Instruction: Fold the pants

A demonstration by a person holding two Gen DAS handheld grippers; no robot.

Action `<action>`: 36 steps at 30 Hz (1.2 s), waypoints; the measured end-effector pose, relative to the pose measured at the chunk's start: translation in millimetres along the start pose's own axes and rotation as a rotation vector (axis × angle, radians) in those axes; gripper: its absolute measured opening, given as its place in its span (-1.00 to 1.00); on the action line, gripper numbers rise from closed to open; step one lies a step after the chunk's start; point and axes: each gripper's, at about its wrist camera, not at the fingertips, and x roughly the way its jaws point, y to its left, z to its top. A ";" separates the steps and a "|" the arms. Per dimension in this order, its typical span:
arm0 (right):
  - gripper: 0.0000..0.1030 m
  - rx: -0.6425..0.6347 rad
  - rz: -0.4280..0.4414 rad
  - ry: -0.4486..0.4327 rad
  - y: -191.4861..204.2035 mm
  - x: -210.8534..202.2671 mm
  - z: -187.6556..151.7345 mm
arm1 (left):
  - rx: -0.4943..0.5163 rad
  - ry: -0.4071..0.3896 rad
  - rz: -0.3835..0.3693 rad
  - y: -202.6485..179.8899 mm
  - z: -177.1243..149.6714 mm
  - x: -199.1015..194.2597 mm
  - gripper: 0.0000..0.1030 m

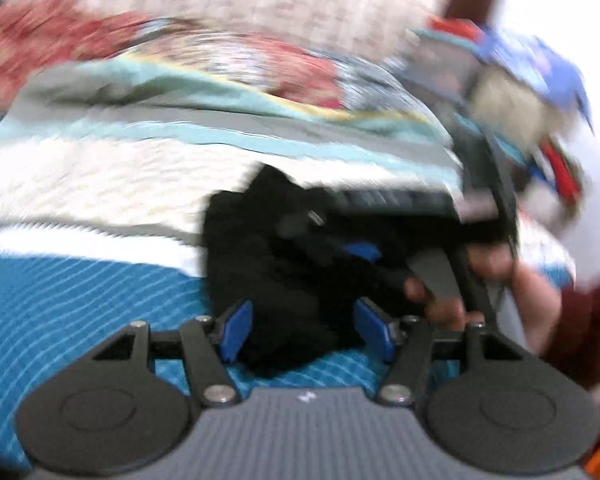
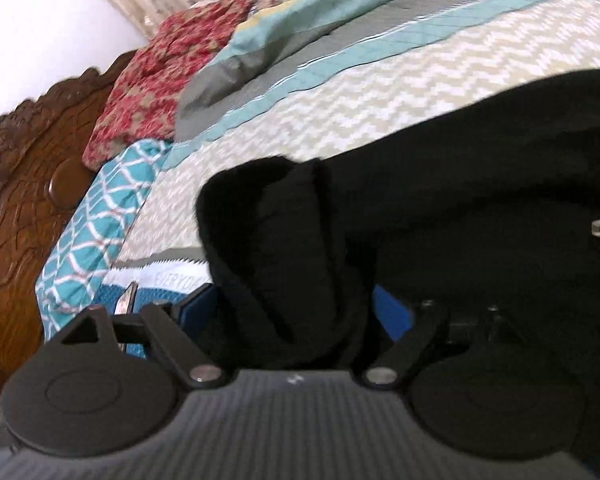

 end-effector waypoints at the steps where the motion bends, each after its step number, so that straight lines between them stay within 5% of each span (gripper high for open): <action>1: 0.64 -0.022 -0.015 0.002 3.2 2.9 -1.0 | -0.050 -0.014 0.005 9.1 4.7 -2.1 0.13; 5: -0.54 -0.100 -0.085 -0.005 13.4 3.7 -1.9 | -0.142 -0.043 0.014 27.1 15.7 -5.7 0.13; 11: -0.53 -0.041 -0.089 -0.220 -4.0 -60.8 14.7 | -0.142 -0.036 -0.009 23.7 22.9 3.6 0.13; 15: -0.27 -0.025 -0.336 -0.177 -35.7 -67.2 4.9 | -0.120 -0.015 -0.040 7.2 33.5 21.0 0.13; 17: 0.13 0.006 -0.432 -0.170 -47.7 -72.1 -4.8 | -0.097 -0.013 -0.055 -3.1 38.5 28.7 0.14; 18: 0.17 0.019 -0.438 -0.189 -48.3 -77.0 -9.4 | -0.086 -0.013 -0.062 -8.0 40.2 32.4 0.15; 23: 0.14 -0.084 -0.401 -0.374 -21.0 -110.5 -11.4 | -0.055 -0.013 -0.101 -29.4 51.0 50.7 0.15; 25: -0.13 -0.118 -0.358 -0.403 -13.9 -114.1 0.7 | -0.041 -0.022 -0.121 -37.4 55.8 59.9 0.15; 28: -0.62 -0.112 -0.279 -0.354 -10.6 -104.0 31.1 | -0.017 -0.023 -0.169 -52.4 61.6 74.3 0.12; 33: -0.62 -0.018 -0.088 -0.140 -25.4 -67.8 68.9 | 0.137 0.067 -0.229 -75.8 43.1 99.6 0.02; 36: -0.75 0.070 -0.175 0.001 -55.6 -36.6 63.3 | 0.209 0.209 -0.119 -71.4 21.3 120.9 -0.27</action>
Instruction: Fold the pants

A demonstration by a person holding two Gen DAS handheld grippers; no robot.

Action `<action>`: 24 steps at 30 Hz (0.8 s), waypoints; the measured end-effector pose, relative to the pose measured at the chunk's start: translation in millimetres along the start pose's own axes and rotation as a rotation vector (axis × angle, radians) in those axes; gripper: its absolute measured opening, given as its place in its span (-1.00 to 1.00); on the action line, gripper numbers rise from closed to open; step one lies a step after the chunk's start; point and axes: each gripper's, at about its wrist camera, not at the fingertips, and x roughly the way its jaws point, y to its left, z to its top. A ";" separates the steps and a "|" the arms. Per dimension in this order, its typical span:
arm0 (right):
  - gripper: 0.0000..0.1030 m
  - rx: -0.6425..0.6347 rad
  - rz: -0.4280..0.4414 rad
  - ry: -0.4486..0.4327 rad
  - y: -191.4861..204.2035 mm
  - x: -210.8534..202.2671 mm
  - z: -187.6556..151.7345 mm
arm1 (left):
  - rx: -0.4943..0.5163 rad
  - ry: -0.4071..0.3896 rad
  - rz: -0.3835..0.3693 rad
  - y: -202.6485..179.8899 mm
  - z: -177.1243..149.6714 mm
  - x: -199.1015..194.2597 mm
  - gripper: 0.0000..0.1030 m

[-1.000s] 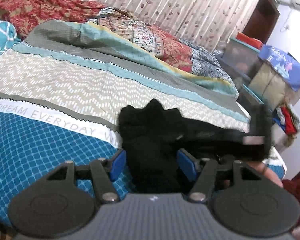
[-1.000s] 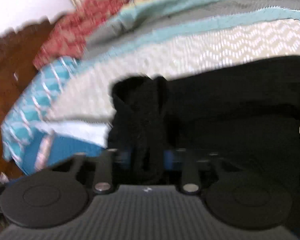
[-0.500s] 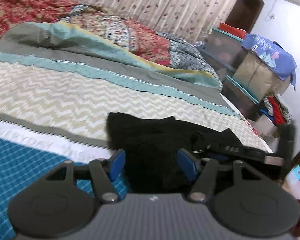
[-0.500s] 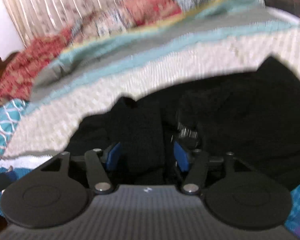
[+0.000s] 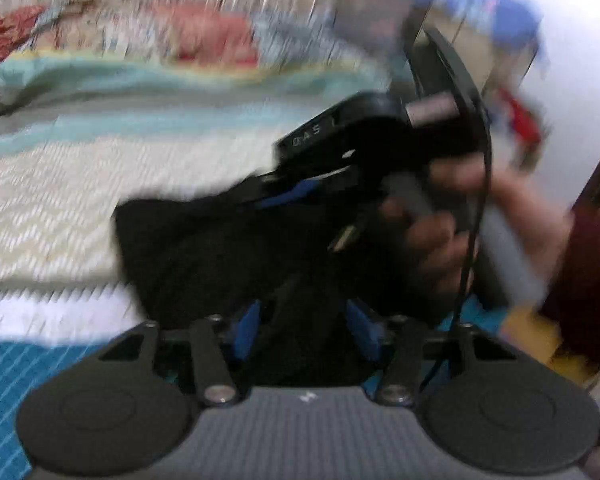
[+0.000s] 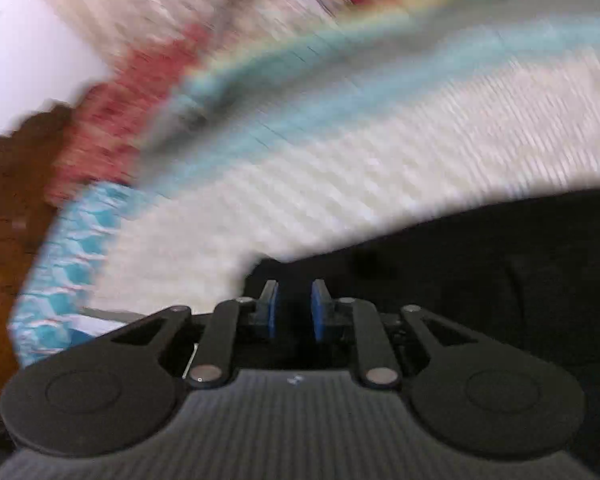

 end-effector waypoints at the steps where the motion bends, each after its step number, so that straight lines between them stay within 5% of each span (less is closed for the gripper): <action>1: -1.00 0.022 -0.039 0.028 -9.9 9.8 -4.2 | -0.013 0.063 0.025 6.1 -6.5 8.7 -0.29; 5: -1.00 0.220 0.064 0.003 -43.2 7.3 -19.3 | -0.094 0.085 0.006 21.2 -15.0 9.4 -0.31; 11: -0.70 0.116 0.047 -0.061 -19.0 -23.6 -27.6 | -0.033 0.074 0.038 8.1 -19.8 4.3 -0.23; 16: -0.68 0.018 0.120 -0.069 -3.3 -29.6 -47.7 | -0.035 0.061 0.031 7.0 -25.5 -0.9 -0.16; 18: -0.74 0.039 0.064 -0.016 -14.4 -19.3 -67.3 | -0.046 0.066 0.023 6.9 -23.2 0.9 -0.16; 19: -0.98 0.067 0.053 -0.002 -23.6 -14.1 -76.2 | -0.051 0.067 0.020 7.1 -23.5 0.8 -0.16; 22: -0.99 0.207 0.137 -0.028 -51.5 -17.2 -88.9 | -0.061 0.062 0.016 9.8 -25.0 -0.5 -0.16; 24: -0.99 0.184 0.124 -0.022 -49.0 -17.6 -86.6 | -0.066 0.059 0.016 11.0 -26.3 -3.6 -0.16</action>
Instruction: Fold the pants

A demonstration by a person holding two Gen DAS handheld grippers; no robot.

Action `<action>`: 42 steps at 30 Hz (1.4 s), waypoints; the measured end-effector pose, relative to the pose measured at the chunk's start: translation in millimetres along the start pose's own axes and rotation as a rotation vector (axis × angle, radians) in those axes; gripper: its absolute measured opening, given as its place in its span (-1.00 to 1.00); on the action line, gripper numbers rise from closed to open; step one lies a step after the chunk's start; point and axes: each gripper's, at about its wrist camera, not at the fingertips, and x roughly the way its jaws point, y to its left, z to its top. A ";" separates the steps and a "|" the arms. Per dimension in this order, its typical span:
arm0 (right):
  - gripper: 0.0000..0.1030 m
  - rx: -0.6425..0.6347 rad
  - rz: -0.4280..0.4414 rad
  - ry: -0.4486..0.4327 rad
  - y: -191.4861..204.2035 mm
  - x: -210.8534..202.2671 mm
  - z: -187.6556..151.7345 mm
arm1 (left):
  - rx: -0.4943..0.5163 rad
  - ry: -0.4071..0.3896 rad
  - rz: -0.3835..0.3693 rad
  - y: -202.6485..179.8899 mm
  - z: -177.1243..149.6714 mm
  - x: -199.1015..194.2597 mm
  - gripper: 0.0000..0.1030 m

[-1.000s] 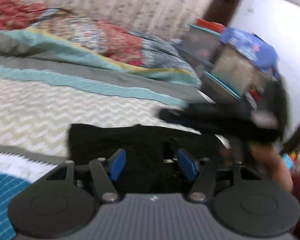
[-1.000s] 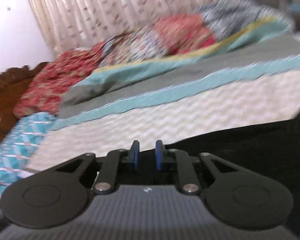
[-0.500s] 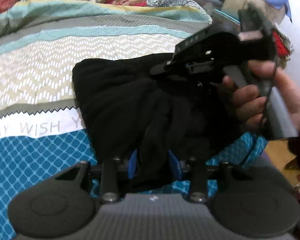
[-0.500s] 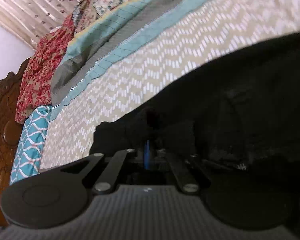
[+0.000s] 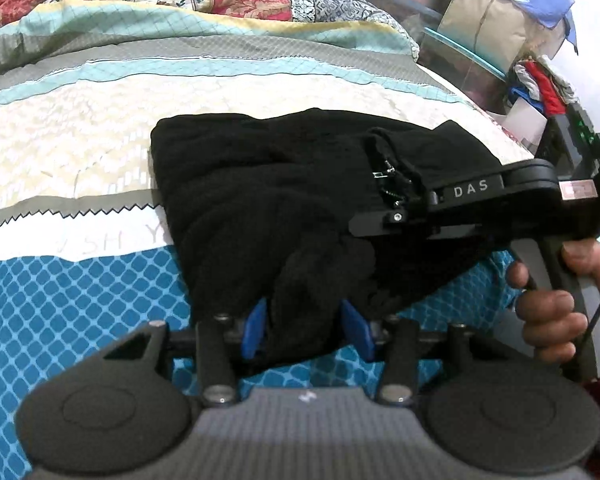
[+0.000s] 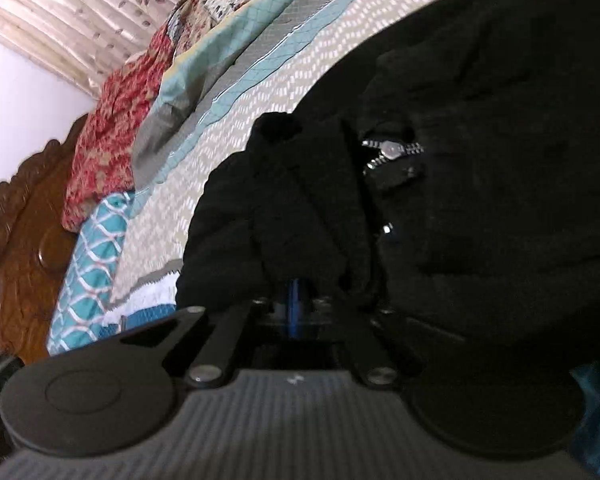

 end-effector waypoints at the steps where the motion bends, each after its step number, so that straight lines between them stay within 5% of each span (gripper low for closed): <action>1: -0.99 -0.030 -0.016 0.002 5.3 0.8 0.1 | -0.004 -0.001 0.000 0.2 0.0 -1.0 -0.16; 7: -0.68 -0.198 -0.061 -0.088 43.0 -12.3 -0.6 | -0.069 -0.067 -0.068 2.5 -1.1 -37.9 0.02; 13: -0.67 -0.218 0.013 -0.131 53.9 -12.6 1.1 | -0.237 -0.155 -0.145 21.2 14.9 -54.2 0.03; 18: -0.75 -0.126 -0.011 -0.016 32.0 9.6 -4.8 | -0.267 -0.055 -0.057 30.0 12.3 -23.6 -0.05; 20: -0.98 -0.081 -0.014 0.071 20.8 24.1 -13.2 | -0.262 -0.006 -0.013 32.5 5.0 -10.1 -0.13; 26: -0.98 -0.092 -0.010 0.064 20.8 18.4 -17.5 | -0.202 -0.011 0.023 25.8 1.7 -10.1 -0.13; 32: -0.73 -0.104 0.043 0.030 27.0 3.0 -18.0 | -0.203 -0.040 0.012 22.8 -2.2 -25.6 0.05; 42: -0.68 -0.123 0.053 -0.136 25.1 -34.8 -5.6 | -0.288 -0.113 -0.045 32.0 -10.0 -55.4 0.15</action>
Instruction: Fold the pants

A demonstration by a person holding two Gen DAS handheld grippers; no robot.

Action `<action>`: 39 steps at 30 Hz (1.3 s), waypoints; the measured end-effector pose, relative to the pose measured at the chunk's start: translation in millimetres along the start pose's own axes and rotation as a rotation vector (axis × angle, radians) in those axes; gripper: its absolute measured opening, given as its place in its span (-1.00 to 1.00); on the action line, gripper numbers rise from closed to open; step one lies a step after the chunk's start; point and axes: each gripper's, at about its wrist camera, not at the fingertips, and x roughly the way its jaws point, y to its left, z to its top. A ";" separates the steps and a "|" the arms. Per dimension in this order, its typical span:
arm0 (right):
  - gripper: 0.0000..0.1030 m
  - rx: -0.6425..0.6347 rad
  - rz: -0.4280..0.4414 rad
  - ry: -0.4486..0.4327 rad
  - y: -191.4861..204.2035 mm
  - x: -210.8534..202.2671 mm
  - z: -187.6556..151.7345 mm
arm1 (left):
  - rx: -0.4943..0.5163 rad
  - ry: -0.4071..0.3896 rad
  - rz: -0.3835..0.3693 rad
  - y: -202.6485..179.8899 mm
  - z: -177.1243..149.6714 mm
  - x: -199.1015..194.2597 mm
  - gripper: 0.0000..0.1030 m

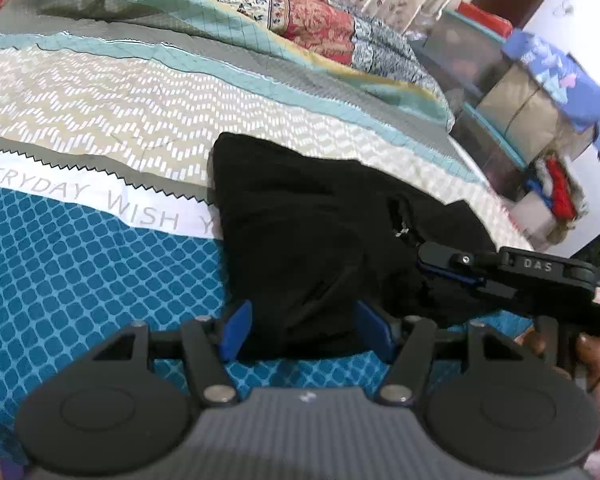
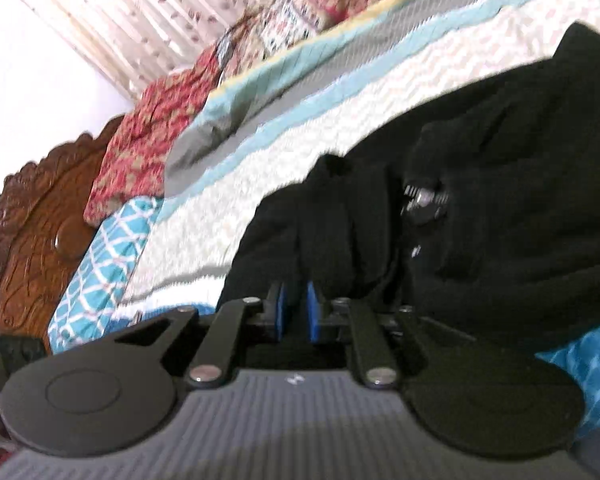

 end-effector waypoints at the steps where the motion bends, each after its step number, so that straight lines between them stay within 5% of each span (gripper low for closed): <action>1: -0.68 0.003 -0.001 -0.013 -0.2 -0.1 2.6 | -0.007 -0.006 -0.009 -0.1 1.8 -1.3 0.15; 7: -0.68 -0.006 -0.006 -0.004 2.4 14.2 4.4 | -0.025 -0.027 -0.036 -2.4 8.7 -3.4 0.15; 11: -0.80 0.007 -0.116 0.119 -13.5 41.5 -9.4 | -0.021 -0.002 -0.023 -2.5 5.7 4.3 0.15; 14: -0.73 0.051 -0.067 0.110 -19.9 35.8 -12.3 | -0.026 0.013 -0.022 -0.7 3.9 6.4 0.15; 22: -0.43 -0.021 -0.115 -0.128 -24.1 -33.8 10.1 | -0.018 -0.006 -0.038 -5.9 11.8 -0.9 0.15; 29: 0.14 0.088 -0.389 -0.411 -84.3 -117.8 17.7 | 0.008 0.011 -0.073 -26.5 28.8 8.1 0.15; 32: 0.16 0.145 -0.465 -0.431 -110.7 -130.1 10.6 | 0.029 0.030 -0.095 -42.7 39.6 16.8 0.15; 39: 0.21 0.215 -0.459 -0.346 -136.1 -107.2 -1.6 | 0.075 0.053 -0.137 -72.8 54.7 29.9 0.16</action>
